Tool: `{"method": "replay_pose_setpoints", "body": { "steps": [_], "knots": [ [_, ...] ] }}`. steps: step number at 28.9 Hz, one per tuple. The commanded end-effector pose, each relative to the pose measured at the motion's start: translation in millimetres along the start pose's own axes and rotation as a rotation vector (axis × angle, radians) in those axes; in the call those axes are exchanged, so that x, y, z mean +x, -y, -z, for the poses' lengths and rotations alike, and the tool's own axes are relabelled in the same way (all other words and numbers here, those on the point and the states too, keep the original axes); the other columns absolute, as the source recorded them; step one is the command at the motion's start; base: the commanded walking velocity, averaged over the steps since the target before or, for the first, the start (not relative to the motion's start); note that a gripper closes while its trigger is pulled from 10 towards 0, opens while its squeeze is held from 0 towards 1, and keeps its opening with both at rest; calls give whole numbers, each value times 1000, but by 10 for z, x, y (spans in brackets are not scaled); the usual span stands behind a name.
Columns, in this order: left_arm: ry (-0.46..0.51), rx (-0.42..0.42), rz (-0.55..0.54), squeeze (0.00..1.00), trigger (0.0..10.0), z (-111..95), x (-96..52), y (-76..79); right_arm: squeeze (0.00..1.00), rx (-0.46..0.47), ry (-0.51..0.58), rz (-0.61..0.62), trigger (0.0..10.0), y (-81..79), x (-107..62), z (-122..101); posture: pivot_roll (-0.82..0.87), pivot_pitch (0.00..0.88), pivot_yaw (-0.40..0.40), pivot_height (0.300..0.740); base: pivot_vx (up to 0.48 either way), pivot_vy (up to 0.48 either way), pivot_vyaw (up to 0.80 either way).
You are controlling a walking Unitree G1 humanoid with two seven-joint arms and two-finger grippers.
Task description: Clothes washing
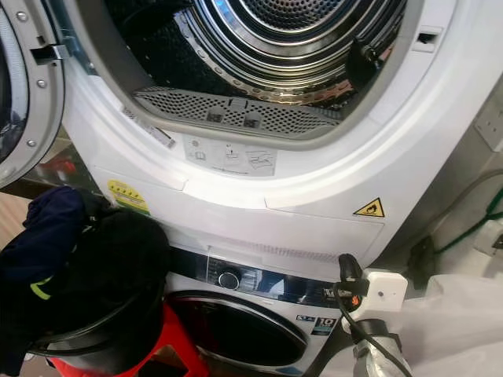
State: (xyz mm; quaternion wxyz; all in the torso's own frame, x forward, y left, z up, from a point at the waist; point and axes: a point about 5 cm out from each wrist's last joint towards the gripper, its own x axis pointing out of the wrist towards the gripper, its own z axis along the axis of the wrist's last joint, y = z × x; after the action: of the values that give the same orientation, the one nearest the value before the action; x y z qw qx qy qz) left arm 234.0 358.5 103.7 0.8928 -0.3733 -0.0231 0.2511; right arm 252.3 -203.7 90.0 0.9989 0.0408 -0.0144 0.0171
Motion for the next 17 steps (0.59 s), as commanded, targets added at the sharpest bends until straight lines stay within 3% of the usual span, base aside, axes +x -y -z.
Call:
{"method": "replay_pose_setpoints", "body": {
  "steps": [1,7,17],
  "knots": [
    [-28,-62,2,0,10000,76,5,44,0,-9,6,1,10000,2,7,-7,-4,72,15,740,0,0,0],
    [-86,-146,-20,0,10000,295,-56,77,0,-19,6,-9,10000,-19,14,-14,-7,72,12,740,0,0,0],
    [-132,-171,-74,0,10000,404,-75,140,0,-42,-1,-20,10000,-21,23,-18,-5,74,8,740,0,0,0]
  ]
}}
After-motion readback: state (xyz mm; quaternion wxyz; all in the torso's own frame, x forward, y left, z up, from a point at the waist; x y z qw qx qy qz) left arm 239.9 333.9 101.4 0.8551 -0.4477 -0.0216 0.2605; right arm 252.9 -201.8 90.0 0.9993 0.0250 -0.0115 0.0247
